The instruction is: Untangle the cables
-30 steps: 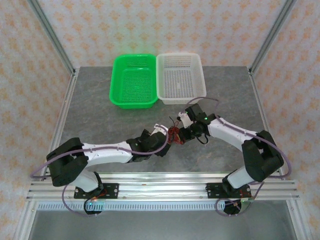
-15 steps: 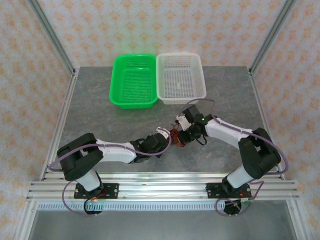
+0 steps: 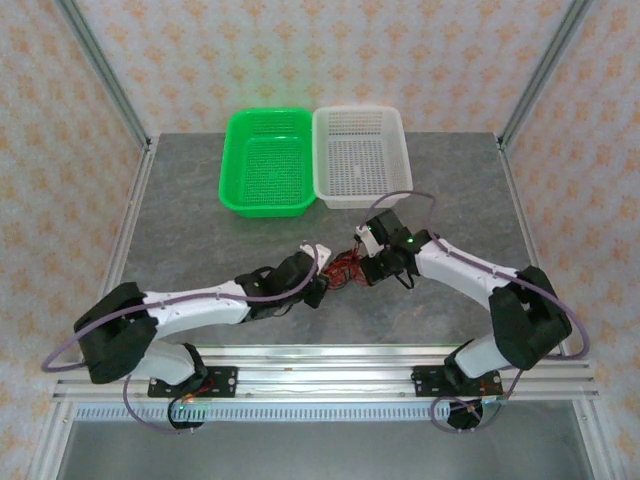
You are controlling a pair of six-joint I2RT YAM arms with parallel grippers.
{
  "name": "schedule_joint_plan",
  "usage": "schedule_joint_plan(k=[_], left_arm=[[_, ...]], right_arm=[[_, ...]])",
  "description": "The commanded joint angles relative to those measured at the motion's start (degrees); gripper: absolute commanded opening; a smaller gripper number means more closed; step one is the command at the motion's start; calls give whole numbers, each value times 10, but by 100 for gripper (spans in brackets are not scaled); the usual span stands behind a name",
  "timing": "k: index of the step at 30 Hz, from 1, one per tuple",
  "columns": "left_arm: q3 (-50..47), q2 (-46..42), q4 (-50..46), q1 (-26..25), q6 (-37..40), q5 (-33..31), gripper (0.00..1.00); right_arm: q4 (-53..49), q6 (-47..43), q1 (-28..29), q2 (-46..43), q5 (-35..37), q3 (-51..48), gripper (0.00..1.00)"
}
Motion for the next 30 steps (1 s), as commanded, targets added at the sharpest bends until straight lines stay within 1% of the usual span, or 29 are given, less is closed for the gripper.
schedule_joint_plan(k=[1, 4, 6, 9, 11, 12, 16, 18, 20, 22, 24, 26, 30], left_arm=[[11, -33, -81, 18, -46, 52, 0], [-2, -39, -83, 38, -77, 81, 0], [-17, -34, -62, 52, -112, 109, 0], [-50, -18, 12, 70, -185, 157, 0], [-74, -3, 81, 75, -231, 187, 0], [-83, 5, 107, 77, -250, 197, 0], [-112, 42, 217, 88, -329, 244, 0], [-122, 59, 255, 90, -362, 263, 0], [-133, 72, 293, 93, -398, 283, 0], [-141, 79, 318, 93, -426, 294, 0], [-146, 74, 318, 93, -439, 293, 0], [-147, 59, 296, 93, -440, 281, 0], [-143, 31, 258, 96, -437, 258, 0]], right_arm=[[-29, 1, -1, -10, 91, 16, 10], [-31, 1, 2, -11, 87, 24, 22], [-26, 13, 2, -16, 78, 24, 34], [-17, 47, 2, -32, 68, 21, 54], [-5, 84, 2, -54, 50, 11, 80], [7, 107, 2, -67, 41, 3, 86], [81, 234, 2, -133, 13, -45, 93], [117, 291, 2, -154, -1, -72, 93], [163, 342, 2, -199, -5, -107, 93], [211, 376, 2, -227, -6, -144, 93], [248, 401, 2, -249, 5, -177, 93], [279, 426, 2, -259, 18, -207, 93], [368, 454, 2, -236, -1, -255, 93]])
